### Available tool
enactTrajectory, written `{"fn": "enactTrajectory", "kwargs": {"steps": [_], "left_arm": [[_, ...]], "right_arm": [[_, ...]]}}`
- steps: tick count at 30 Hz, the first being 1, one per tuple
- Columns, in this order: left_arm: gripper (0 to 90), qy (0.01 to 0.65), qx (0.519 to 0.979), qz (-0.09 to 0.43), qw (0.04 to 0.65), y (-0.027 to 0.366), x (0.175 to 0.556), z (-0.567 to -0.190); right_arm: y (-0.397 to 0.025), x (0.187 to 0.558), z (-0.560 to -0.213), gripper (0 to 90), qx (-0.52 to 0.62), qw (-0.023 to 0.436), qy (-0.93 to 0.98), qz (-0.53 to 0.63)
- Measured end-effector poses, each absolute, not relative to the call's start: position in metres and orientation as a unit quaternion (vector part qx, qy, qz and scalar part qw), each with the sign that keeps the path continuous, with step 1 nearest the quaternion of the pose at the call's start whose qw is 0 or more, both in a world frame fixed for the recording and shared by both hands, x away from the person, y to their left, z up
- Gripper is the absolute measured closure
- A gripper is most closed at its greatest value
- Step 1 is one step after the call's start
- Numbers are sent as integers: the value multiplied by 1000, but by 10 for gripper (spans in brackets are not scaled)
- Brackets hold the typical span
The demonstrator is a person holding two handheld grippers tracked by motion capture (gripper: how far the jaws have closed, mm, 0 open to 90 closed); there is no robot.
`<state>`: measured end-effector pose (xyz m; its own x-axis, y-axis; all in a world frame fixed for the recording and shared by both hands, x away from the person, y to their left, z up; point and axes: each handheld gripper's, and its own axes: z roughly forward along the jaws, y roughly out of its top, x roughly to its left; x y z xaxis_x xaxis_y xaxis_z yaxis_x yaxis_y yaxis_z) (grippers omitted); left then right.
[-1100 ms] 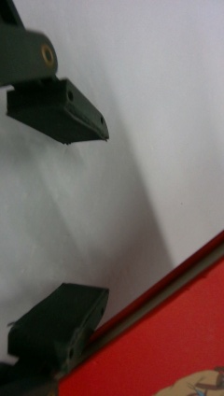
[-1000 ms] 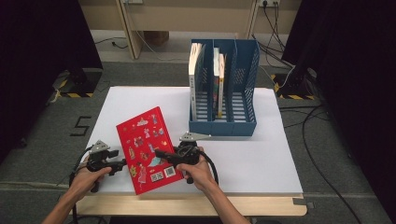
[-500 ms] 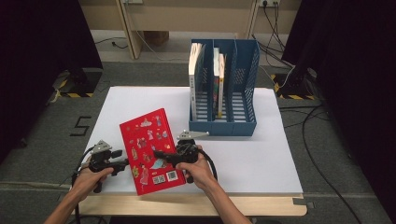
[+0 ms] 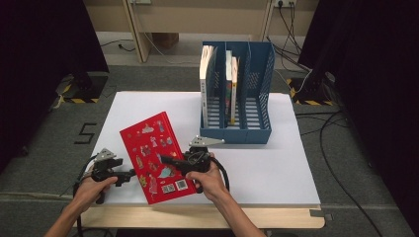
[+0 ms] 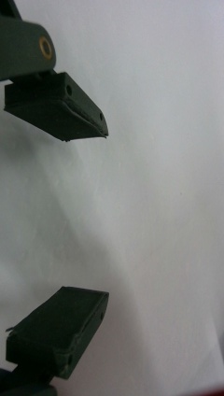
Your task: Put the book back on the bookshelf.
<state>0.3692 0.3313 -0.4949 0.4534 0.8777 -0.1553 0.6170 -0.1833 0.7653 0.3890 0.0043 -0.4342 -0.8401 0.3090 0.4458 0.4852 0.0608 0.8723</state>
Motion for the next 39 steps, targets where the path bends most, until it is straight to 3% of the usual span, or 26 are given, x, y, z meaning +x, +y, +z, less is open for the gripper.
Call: {"fn": "enactTrajectory", "kwargs": {"steps": [5, 8, 13, 23, 39], "left_arm": [[168, 506, 747, 166, 399, 338, 371, -496], [168, 500, 756, 194, 375, 337, 373, -498], [168, 497, 764, 213, 352, 338, 376, -503], [147, 495, 766, 213, 351, 338, 377, -505], [146, 494, 766, 213, 353, 338, 376, -506]], "right_arm": [[-2, 387, -420, 758, -266, 34, -713, -648], [-8, 388, -414, 758, -272, 14, -695, -665], [-13, 391, -404, 758, -256, -64, -692, -672], [-17, 409, -417, 756, -252, -134, -699, -656], [-46, 387, -428, 771, -217, -148, -728, -634]]}}
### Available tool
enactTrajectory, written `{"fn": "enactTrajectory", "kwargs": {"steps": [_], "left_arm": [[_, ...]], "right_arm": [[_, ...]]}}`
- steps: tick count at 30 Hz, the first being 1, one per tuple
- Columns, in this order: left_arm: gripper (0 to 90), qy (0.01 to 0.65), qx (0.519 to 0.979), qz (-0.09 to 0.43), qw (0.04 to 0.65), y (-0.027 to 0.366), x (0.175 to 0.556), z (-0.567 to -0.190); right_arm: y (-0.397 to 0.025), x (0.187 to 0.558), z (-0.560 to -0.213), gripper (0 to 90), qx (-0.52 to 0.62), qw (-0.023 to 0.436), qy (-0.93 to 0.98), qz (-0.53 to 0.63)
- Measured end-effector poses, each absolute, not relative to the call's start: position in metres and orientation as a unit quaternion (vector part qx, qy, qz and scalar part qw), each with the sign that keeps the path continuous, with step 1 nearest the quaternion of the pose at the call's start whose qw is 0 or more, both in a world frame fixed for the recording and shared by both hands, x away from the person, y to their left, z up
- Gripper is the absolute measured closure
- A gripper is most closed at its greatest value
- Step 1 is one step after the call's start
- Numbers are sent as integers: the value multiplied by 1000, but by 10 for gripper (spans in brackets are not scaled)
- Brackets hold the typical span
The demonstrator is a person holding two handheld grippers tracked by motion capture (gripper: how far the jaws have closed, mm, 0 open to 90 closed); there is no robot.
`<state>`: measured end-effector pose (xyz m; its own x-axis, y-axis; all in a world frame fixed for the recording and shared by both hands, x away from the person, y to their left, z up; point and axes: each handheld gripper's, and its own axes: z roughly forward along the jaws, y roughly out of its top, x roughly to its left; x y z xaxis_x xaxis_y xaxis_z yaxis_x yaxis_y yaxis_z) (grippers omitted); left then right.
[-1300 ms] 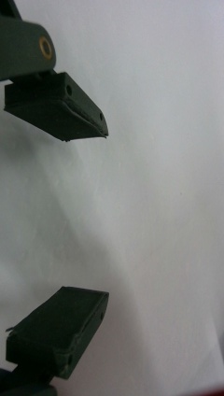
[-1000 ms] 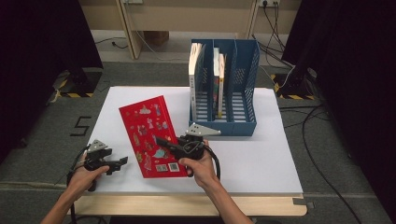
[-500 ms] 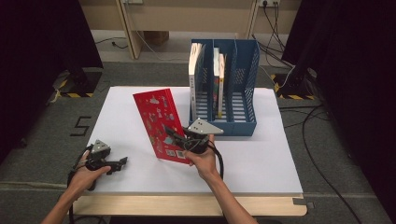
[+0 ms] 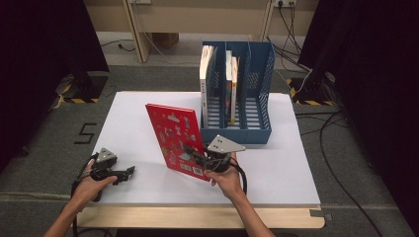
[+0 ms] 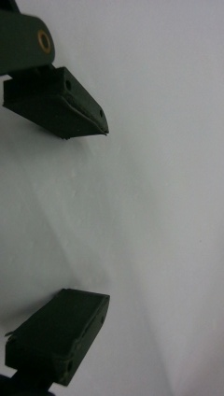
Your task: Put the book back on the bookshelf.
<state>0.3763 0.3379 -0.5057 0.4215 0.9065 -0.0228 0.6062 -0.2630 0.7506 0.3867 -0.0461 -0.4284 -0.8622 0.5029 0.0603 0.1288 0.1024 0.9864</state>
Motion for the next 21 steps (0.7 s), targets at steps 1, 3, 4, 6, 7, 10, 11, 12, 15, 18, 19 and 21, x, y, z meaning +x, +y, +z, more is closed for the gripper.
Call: {"fn": "enactTrajectory", "kwargs": {"steps": [1, 3, 4, 6, 7, 10, 11, 12, 15, 18, 19, 21], "left_arm": [[145, 494, 766, 213, 353, 338, 376, -506], [145, 494, 766, 213, 353, 338, 376, -506], [145, 494, 765, 213, 354, 338, 376, -506], [145, 494, 766, 212, 354, 338, 376, -506], [145, 493, 766, 212, 354, 338, 376, -506], [144, 493, 765, 212, 354, 338, 376, -506], [144, 493, 765, 212, 354, 338, 376, -506], [144, 493, 765, 212, 354, 338, 376, -506], [144, 493, 765, 212, 355, 338, 376, -506], [144, 493, 765, 212, 355, 338, 376, -506], [144, 493, 766, 212, 355, 338, 376, -506], [143, 493, 766, 212, 355, 338, 376, -506]], "right_arm": [[-47, 385, -429, 772, 216, 147, 729, 633], [-49, 382, -429, 773, 214, 144, 733, 629], [-50, 381, -429, 771, 209, 147, 738, 625], [-53, 377, -430, 771, 202, 152, 744, 619], [-54, 375, -431, 771, 197, 155, 746, 616], [-59, 368, -434, 771, 190, 160, 753, 609], [-60, 367, -435, 771, 189, 162, 755, 607], [-61, 365, -436, 771, 187, 162, 756, 606], [-66, 361, -439, 771, 191, 160, 759, 602], [-69, 359, -441, 769, 185, 162, 763, 598], [-70, 358, -442, 769, 183, 164, 764, 596], [-71, 355, -444, 769, 184, 165, 767, 592]]}}
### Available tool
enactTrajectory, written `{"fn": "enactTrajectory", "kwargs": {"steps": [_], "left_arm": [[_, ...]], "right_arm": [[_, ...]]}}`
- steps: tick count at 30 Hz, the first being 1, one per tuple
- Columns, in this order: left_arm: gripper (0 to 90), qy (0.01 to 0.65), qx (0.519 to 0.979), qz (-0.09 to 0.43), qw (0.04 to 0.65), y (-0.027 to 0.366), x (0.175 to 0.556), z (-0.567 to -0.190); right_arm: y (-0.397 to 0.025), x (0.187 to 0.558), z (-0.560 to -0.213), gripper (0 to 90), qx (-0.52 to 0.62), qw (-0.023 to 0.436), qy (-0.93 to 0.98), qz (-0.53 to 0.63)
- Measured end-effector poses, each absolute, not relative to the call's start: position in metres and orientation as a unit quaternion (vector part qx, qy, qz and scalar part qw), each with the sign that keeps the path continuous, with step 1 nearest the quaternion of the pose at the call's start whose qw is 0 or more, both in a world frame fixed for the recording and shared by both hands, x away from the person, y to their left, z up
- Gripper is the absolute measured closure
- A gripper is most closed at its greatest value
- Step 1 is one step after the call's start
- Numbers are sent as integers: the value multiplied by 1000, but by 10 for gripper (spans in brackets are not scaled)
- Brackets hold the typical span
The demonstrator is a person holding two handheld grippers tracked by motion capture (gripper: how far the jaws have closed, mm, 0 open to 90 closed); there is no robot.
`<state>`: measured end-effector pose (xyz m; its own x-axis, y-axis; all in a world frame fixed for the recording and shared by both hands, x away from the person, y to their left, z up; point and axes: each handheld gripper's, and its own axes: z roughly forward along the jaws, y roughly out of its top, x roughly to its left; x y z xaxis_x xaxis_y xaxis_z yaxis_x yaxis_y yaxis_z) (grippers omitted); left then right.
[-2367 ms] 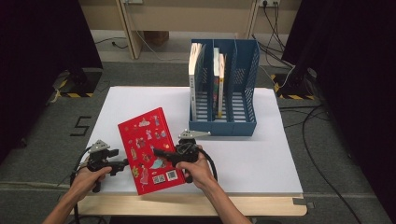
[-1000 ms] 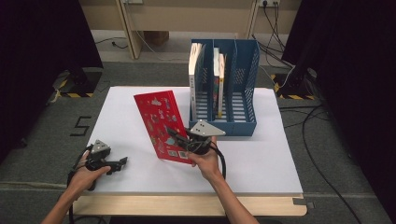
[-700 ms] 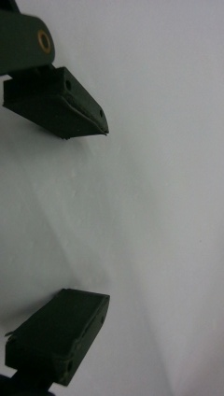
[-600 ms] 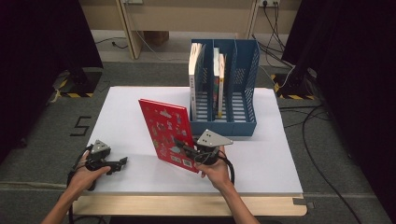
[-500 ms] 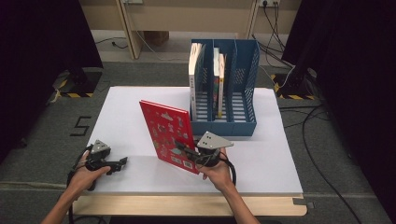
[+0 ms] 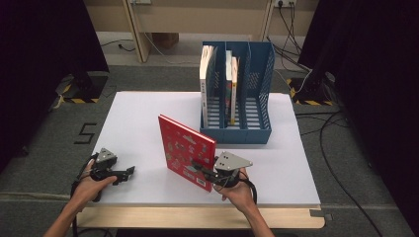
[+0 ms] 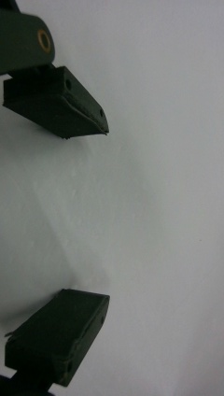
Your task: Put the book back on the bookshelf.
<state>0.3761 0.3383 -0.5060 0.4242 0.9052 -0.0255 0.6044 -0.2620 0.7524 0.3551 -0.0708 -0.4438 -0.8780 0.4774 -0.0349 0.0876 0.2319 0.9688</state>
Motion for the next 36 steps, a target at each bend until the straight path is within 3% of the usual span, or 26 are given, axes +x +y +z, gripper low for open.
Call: {"fn": "enactTrajectory", "kwargs": {"steps": [36], "left_arm": [[141, 492, 766, 211, 355, 338, 376, -506]], "right_arm": [[-50, 354, -441, 715, 227, 158, 722, 634]]}}
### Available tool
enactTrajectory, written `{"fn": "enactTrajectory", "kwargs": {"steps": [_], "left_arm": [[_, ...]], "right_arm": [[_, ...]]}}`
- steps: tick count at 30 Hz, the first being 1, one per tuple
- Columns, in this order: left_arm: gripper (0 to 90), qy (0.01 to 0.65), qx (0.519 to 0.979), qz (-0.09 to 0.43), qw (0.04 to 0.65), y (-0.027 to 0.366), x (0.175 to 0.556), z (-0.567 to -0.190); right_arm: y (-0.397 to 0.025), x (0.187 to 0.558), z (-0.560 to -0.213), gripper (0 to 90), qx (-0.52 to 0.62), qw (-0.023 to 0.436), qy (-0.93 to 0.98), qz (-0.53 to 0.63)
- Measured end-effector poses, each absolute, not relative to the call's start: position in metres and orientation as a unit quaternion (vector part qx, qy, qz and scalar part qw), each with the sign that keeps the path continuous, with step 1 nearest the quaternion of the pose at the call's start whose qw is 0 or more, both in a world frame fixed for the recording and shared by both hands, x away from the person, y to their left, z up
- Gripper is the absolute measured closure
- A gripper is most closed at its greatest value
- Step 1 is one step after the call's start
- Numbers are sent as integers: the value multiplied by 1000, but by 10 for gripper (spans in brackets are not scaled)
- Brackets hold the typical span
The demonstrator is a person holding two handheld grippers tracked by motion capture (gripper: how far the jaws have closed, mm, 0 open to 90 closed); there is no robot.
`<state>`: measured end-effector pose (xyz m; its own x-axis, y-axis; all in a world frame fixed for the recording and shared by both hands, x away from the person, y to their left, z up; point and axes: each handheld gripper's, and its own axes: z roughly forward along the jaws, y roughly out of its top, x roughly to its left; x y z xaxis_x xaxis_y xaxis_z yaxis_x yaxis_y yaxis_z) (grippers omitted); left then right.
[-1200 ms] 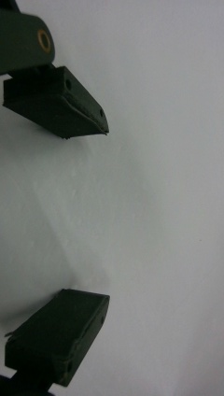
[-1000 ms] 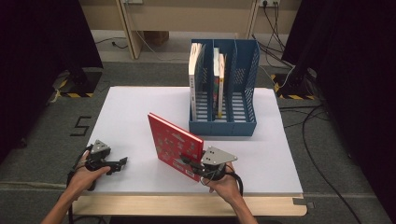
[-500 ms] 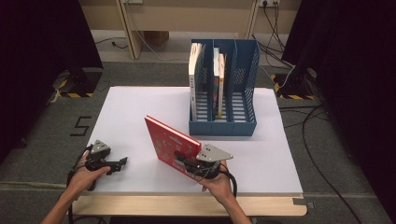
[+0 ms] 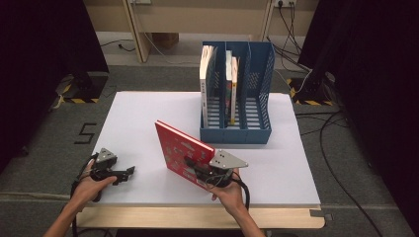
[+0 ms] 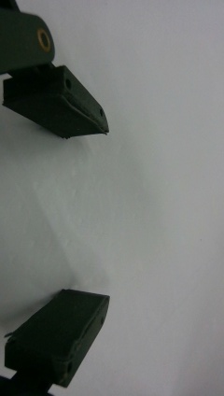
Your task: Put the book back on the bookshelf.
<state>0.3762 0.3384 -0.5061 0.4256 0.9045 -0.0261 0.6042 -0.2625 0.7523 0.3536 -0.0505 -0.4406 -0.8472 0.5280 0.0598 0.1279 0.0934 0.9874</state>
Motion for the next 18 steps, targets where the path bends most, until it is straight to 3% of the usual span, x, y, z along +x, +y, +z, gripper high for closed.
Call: {"fn": "enactTrajectory", "kwargs": {"steps": [18], "left_arm": [[140, 493, 766, 211, 355, 338, 376, -506]], "right_arm": [[-48, 352, -441, 774, 219, 192, 701, 651]]}}
